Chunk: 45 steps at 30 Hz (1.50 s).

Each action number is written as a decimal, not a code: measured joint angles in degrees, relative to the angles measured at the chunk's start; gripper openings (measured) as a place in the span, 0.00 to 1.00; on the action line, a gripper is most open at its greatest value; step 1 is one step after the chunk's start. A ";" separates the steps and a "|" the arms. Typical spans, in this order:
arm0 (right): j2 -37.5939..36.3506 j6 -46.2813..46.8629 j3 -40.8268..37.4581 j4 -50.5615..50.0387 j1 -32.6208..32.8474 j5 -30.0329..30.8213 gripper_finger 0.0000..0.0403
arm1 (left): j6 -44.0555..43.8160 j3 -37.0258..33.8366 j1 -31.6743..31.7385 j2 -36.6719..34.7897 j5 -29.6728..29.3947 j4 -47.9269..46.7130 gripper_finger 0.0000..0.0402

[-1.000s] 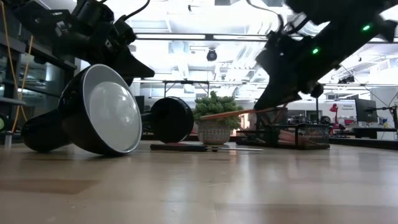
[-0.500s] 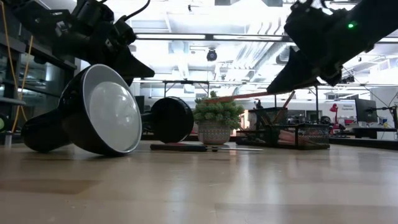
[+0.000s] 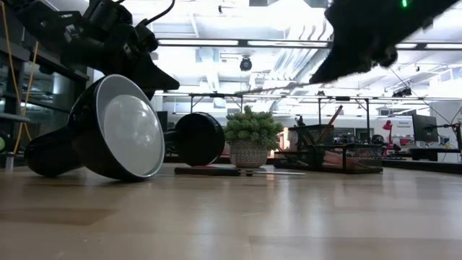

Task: Pick and place office supplies into organizer
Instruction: Put the pencil into the top left section of the desk organizer

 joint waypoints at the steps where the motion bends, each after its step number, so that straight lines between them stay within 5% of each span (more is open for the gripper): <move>1: 0.00 0.20 2.05 -3.68 0.00 0.06 0.02 | 0.00 0.01 -0.01 0.00 -0.01 0.02 0.01; 9: 0.00 5.28 21.19 -41.83 -2.28 -1.98 0.02 | 0.08 0.01 0.01 0.00 0.10 0.04 0.01; 16: 0.00 5.67 32.57 -65.42 -10.21 -13.08 0.02 | 0.50 -0.01 0.00 0.00 0.12 -0.01 0.01; 27: -0.55 -2.23 35.81 -66.28 -24.71 -26.23 0.02 | 0.73 0.00 -0.01 0.00 0.23 -0.09 0.01; 45: -0.55 -14.94 35.69 -66.23 -42.74 -38.75 0.02 | 1.56 -0.01 0.00 0.00 0.19 -0.50 0.01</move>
